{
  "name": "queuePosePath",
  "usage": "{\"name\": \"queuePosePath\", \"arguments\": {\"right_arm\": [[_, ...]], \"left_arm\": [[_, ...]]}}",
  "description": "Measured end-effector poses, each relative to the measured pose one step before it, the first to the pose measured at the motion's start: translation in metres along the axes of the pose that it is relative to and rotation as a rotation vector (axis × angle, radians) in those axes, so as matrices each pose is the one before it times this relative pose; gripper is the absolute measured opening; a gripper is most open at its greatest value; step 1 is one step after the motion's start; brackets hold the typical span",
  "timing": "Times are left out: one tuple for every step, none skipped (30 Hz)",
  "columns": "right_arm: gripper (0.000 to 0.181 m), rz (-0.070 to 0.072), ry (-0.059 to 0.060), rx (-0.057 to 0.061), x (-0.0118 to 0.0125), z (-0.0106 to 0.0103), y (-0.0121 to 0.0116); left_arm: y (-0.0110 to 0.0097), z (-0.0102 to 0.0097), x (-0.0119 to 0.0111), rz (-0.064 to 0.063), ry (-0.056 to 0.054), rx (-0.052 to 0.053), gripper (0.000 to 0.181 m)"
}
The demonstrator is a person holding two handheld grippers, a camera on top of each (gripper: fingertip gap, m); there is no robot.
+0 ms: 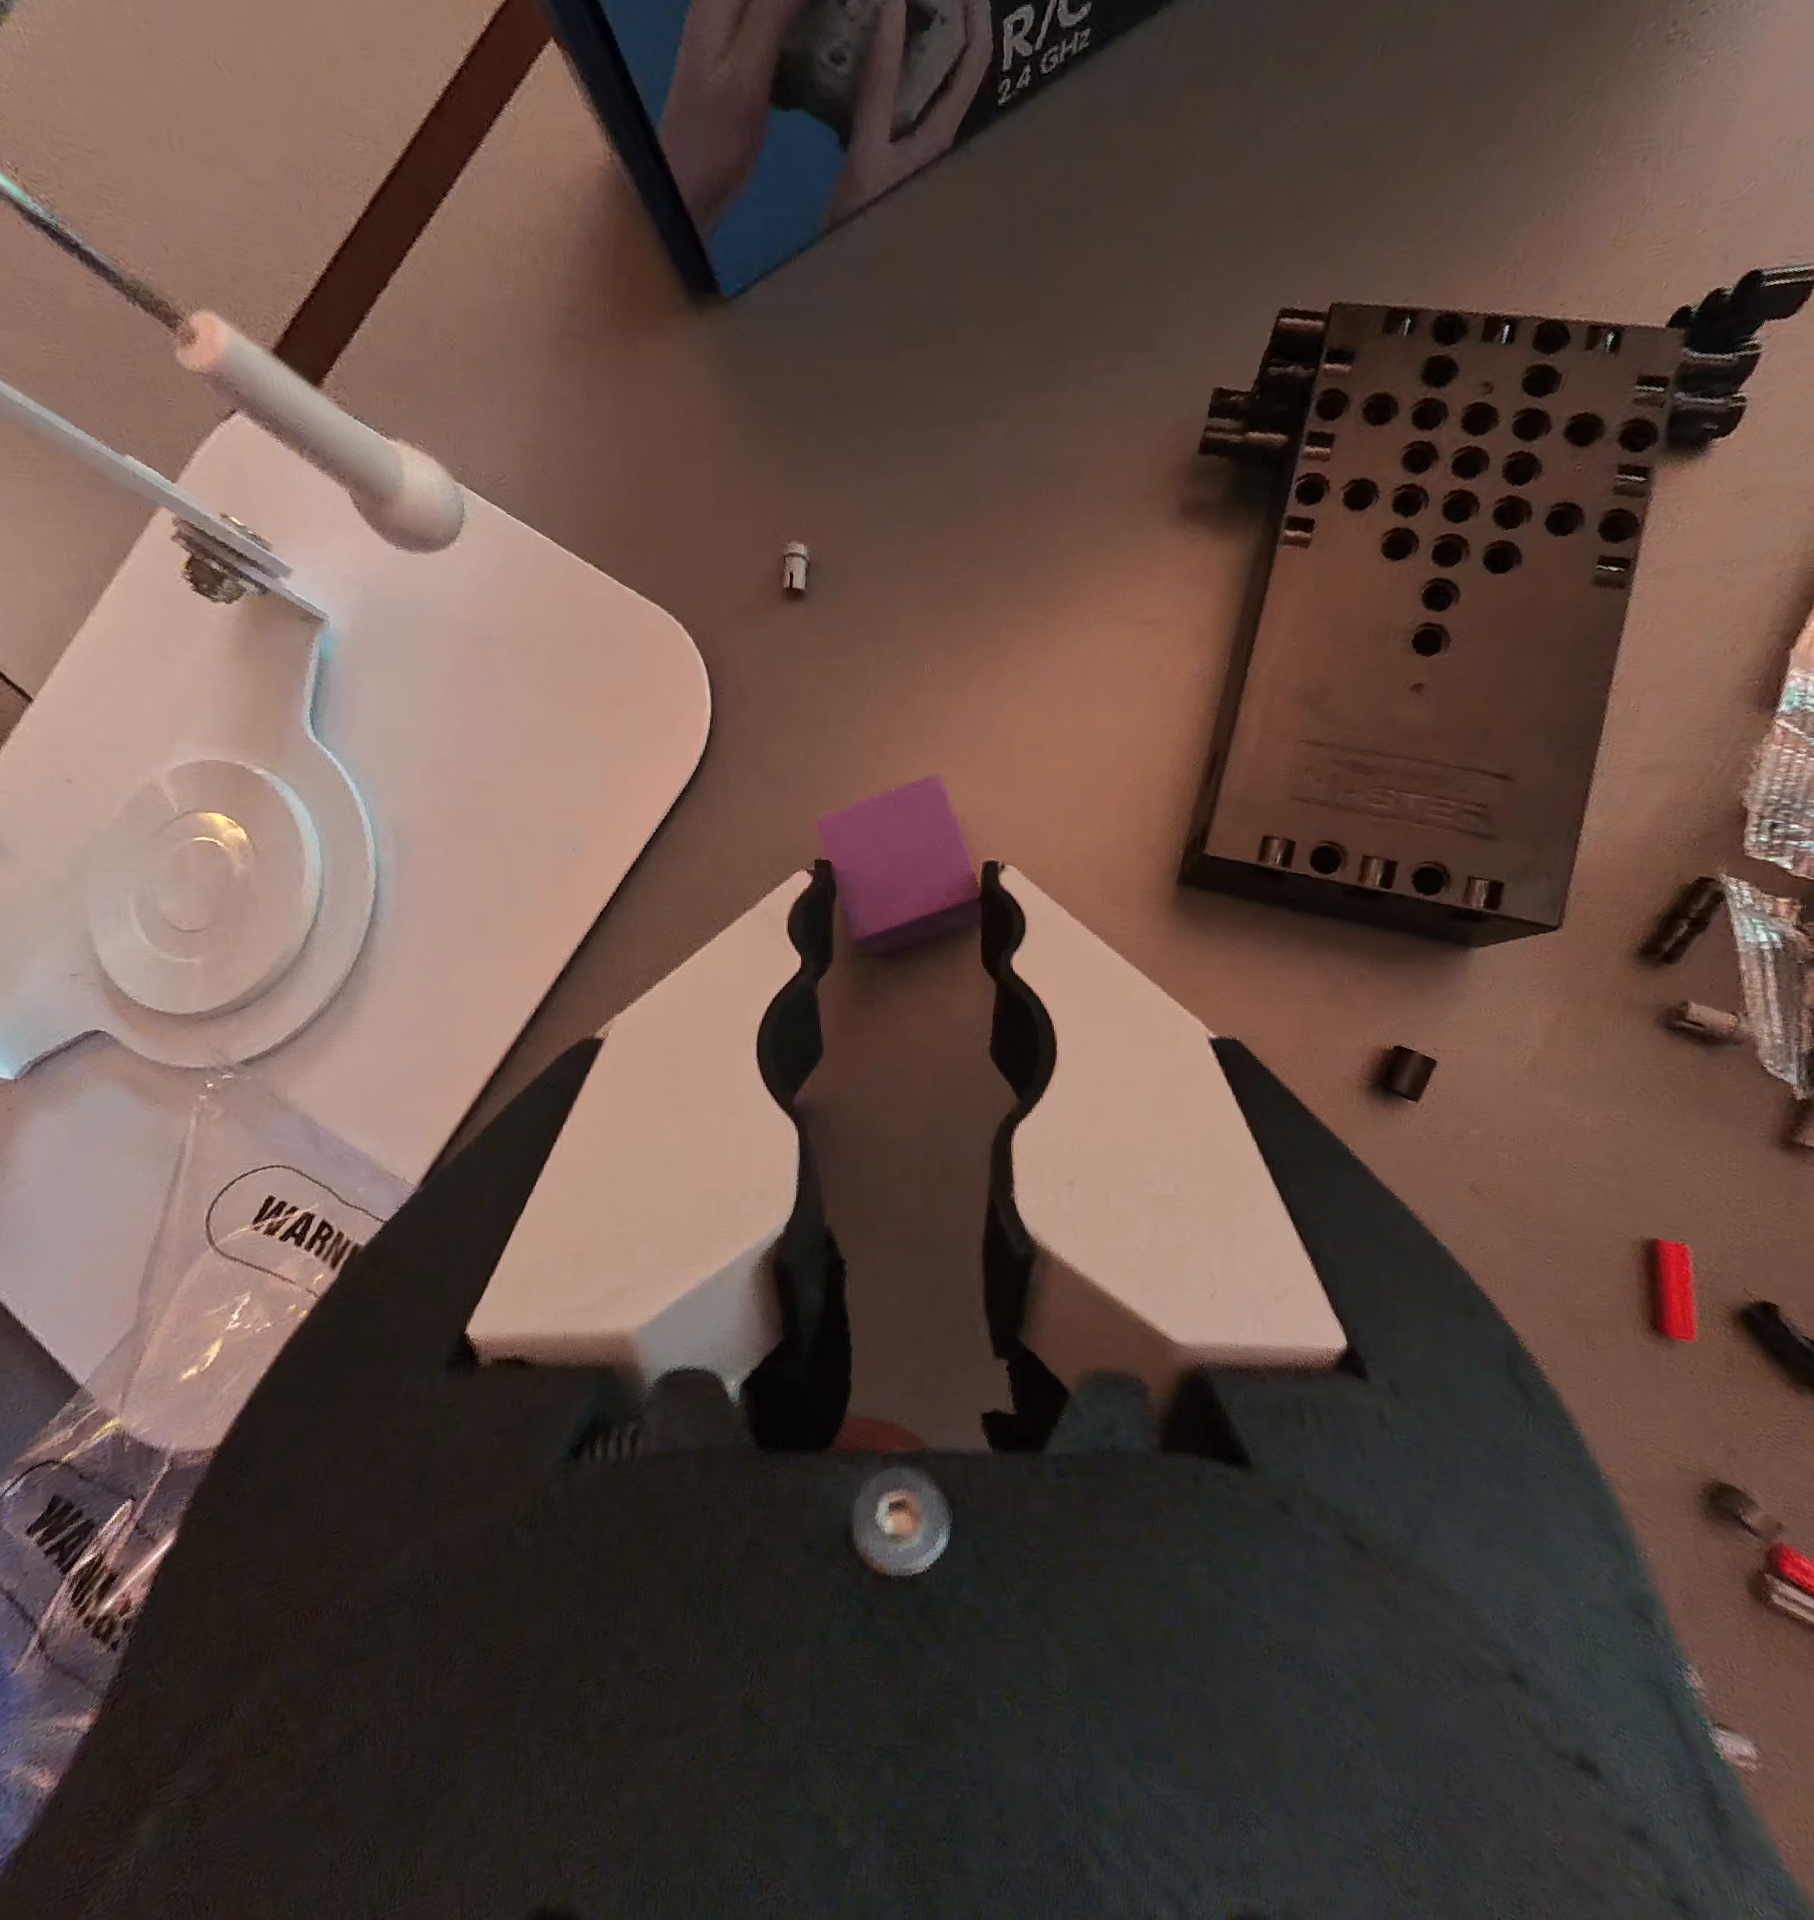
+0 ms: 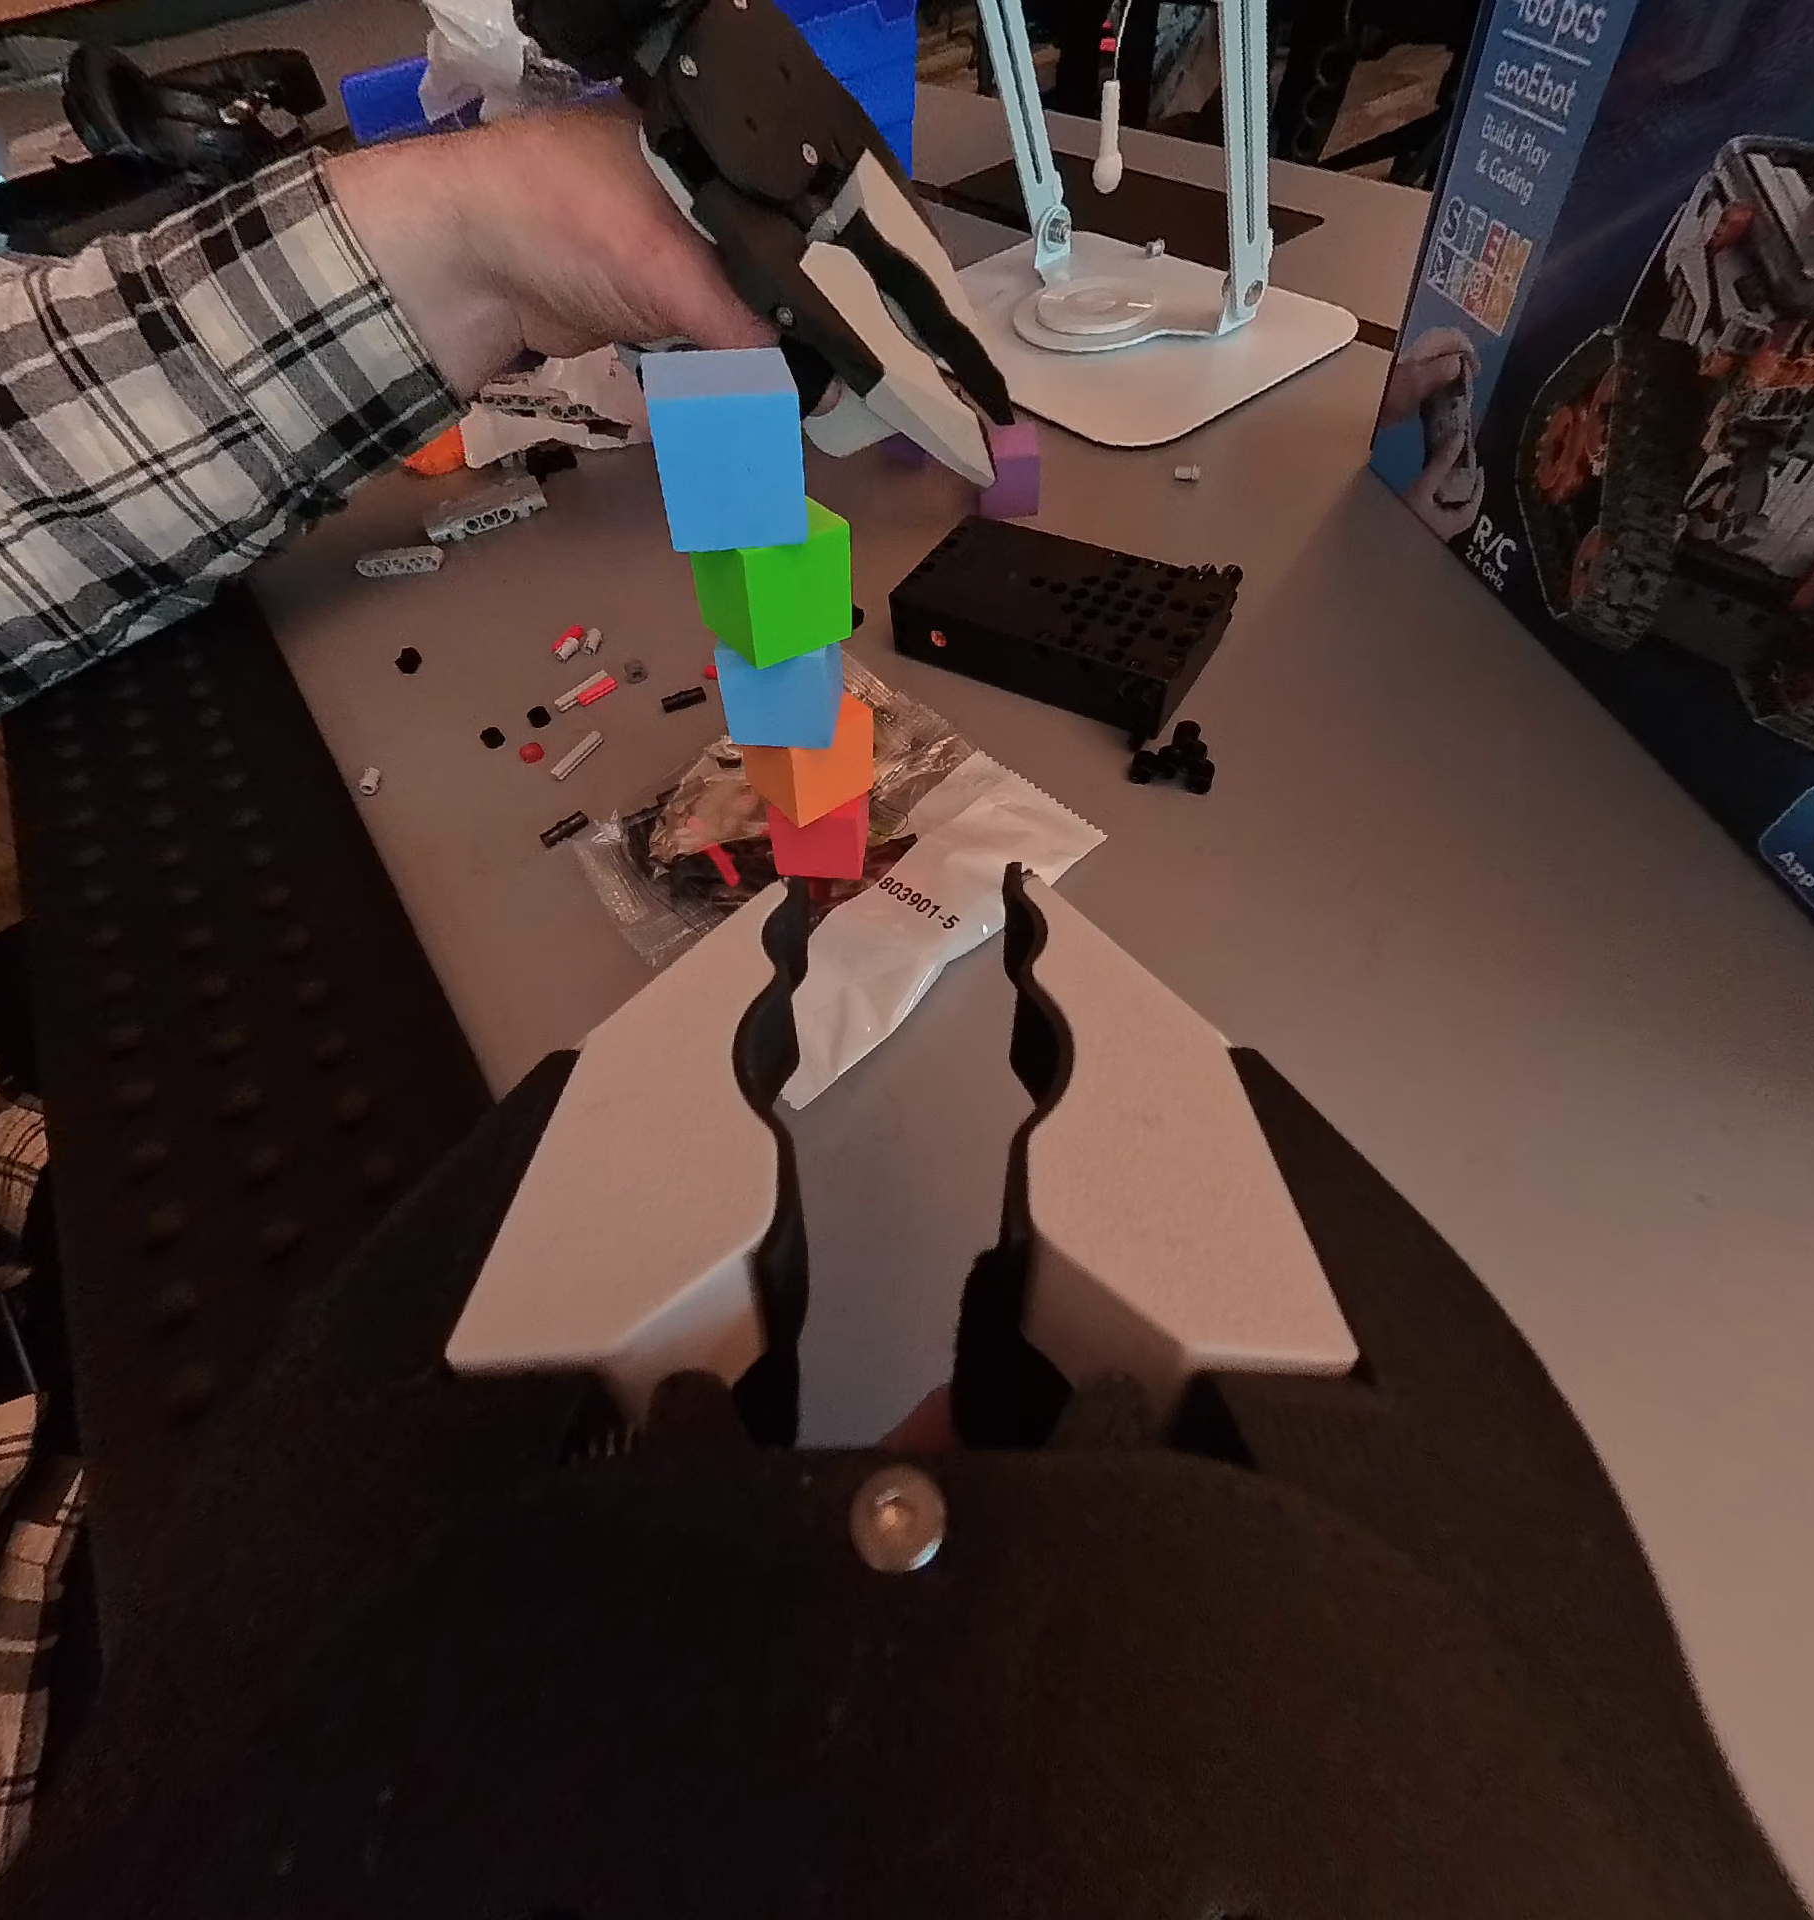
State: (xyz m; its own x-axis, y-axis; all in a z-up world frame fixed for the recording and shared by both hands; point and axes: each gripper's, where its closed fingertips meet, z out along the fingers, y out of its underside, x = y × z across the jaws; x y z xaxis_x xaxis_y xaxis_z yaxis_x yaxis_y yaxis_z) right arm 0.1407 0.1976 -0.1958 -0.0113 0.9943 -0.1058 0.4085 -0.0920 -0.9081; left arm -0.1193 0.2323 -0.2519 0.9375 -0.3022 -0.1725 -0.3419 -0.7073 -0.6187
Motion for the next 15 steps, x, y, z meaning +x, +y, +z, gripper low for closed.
{"name": "queuePosePath", "arguments": {"right_arm": [[0.037,-0.0002,0.0003,0.0000,-0.00004,-0.00018,0.00010],[0.037,0.0002,0.0004,0.0002,-0.00007,-0.00039,0.00006],[0.037,0.0001,0.0005,0.0005,-0.00017,-0.00062,-0.00009],[0.037,-0.0003,0.0007,0.0009,-0.00022,-0.00072,-0.00018],[0.037,-0.0006,0.0004,0.0012,-0.00037,-0.00083,-0.00026],[0.037,-0.0009,0.0002,0.0006,-0.00035,-0.00070,-0.00003],[0.037,-0.0008,0.0008,-0.0006,-0.00004,-0.00053,0.00021],[0.037,0.0004,0.0010,-0.0006,0.00013,-0.00033,0.00043],[0.037,0.0016,0.0001,0.0002,0.00023,-0.00011,0.00043],[0.037,0.0016,-0.0008,-0.0001,0.00003,0.00018,0.00045],[0.037,0.0006,-0.0007,-0.0014,-0.00008,0.00037,0.00053],[0.037,0.0000,-0.0005,-0.0020,-0.00002,0.00048,0.00044],[0.037,-0.0002,-0.0006,-0.0011,-0.00015,0.00056,0.00010],[0.037,-0.0005,-0.0008,0.0005,-0.00030,0.00029,-0.00049],[0.037,-0.0011,-0.0006,0.0023,-0.00037,0.00006,-0.00079]], "left_arm": [[-0.00164,-0.00122,0.00072,0.0046,0.0005,0.0055,0.027],[-0.00298,-0.00188,0.00181,-0.0016,0.0101,0.0126,0.026],[-0.00361,-0.00295,0.00103,-0.0078,0.0056,0.0154,0.026],[-0.00442,-0.00462,0.00176,-0.0023,0.0063,0.0154,0.026],[-0.00606,-0.00651,0.00472,0.0047,0.0165,0.0187,0.026],[-0.00899,-0.00857,0.00749,0.0125,0.0228,0.0277,0.026],[-0.01232,-0.01040,0.00978,0.0215,0.0265,0.0366,0.026],[-0.01490,-0.01155,0.01230,0.0239,0.0325,0.0399,0.026],[-0.01800,-0.01208,0.01557,0.0258,0.0433,0.0480,0.026],[-0.02083,-0.01224,0.01896,0.0243,0.0555,0.0580,0.026],[-0.02085,-0.01015,0.01986,0.0190,0.0564,0.0529,0.026],[-0.01755,-0.00704,0.01926,0.0278,0.0499,0.0333,0.026],[-0.01275,-0.00421,0.01766,0.0381,0.0409,0.0102,0.026],[-0.00988,-0.00185,0.01431,0.0382,0.0259,0.0014,0.026],[-0.00686,0.00008,0.01077,0.0298,0.0167,-0.0066,0.026]]}}
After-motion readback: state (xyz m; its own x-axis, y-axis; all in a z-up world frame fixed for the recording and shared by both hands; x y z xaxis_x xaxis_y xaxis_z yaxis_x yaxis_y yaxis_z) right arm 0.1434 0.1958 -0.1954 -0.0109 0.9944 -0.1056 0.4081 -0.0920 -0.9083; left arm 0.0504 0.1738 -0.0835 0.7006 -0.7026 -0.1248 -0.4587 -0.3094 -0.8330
